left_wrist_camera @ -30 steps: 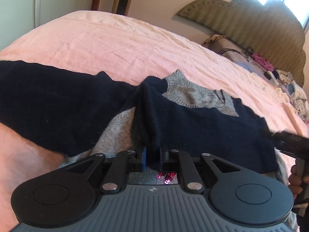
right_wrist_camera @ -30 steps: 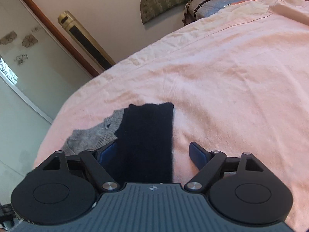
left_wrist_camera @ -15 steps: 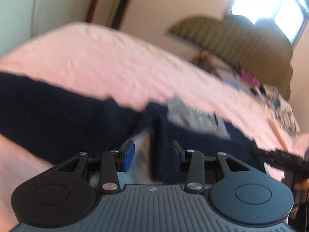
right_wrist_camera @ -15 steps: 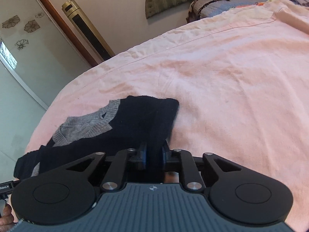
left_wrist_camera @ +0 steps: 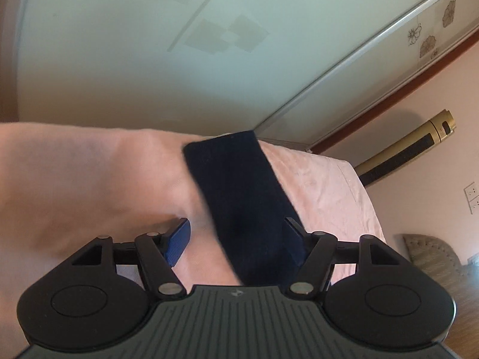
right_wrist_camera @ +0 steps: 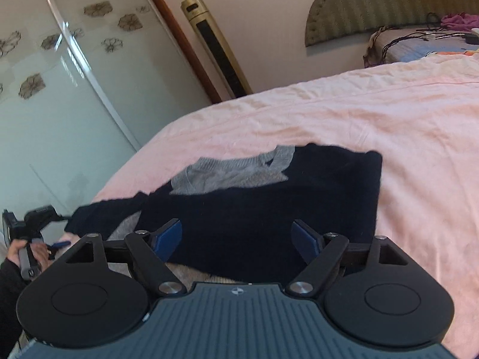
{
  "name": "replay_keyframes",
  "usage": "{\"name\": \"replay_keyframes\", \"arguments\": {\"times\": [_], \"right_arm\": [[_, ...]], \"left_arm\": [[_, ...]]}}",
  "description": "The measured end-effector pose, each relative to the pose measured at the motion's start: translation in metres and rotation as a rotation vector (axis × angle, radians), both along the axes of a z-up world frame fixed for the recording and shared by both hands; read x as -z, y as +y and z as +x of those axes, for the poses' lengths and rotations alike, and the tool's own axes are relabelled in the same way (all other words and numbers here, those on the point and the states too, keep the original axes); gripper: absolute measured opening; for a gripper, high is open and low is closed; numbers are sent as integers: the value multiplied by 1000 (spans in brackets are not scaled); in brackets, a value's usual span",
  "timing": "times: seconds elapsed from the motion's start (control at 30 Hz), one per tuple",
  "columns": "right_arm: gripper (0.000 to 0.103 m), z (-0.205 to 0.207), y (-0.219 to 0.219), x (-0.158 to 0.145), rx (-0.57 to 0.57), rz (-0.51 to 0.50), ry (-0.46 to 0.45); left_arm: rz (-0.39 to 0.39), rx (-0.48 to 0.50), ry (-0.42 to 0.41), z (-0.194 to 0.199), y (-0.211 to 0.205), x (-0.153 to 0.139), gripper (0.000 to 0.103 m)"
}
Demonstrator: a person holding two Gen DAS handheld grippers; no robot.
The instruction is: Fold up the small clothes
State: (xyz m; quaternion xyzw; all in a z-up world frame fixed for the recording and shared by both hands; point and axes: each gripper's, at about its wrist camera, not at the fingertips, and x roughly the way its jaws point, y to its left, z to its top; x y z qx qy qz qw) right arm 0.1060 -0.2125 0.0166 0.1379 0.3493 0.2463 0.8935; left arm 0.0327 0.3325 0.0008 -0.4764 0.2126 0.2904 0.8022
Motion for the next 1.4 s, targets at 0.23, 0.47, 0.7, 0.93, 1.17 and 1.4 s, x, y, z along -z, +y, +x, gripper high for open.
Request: {"name": "replay_keyframes", "arguments": {"times": [0.23,0.47,0.7,0.93,1.17,1.4], "right_arm": [[84,-4,-6,24,26,76,20],[91,-8,-22,35,18,200,-17],[91,-7,-30,38,33,276,-5],[91,-9,-33,39,33,299,1],[91,-1,-35,22,89,315,85],[76,52,-8,11,49,271,248]], "left_arm": [[147,82,140,42,14,1,12],[357,95,126,55,-54,-40,5],[783,1002,-99,60,-344,-60,12],[755,1346,-69,13,-396,-16,27],[768,955,-176,-26,-292,-48,93],[385,708,-31,37,-187,-30,93]]}}
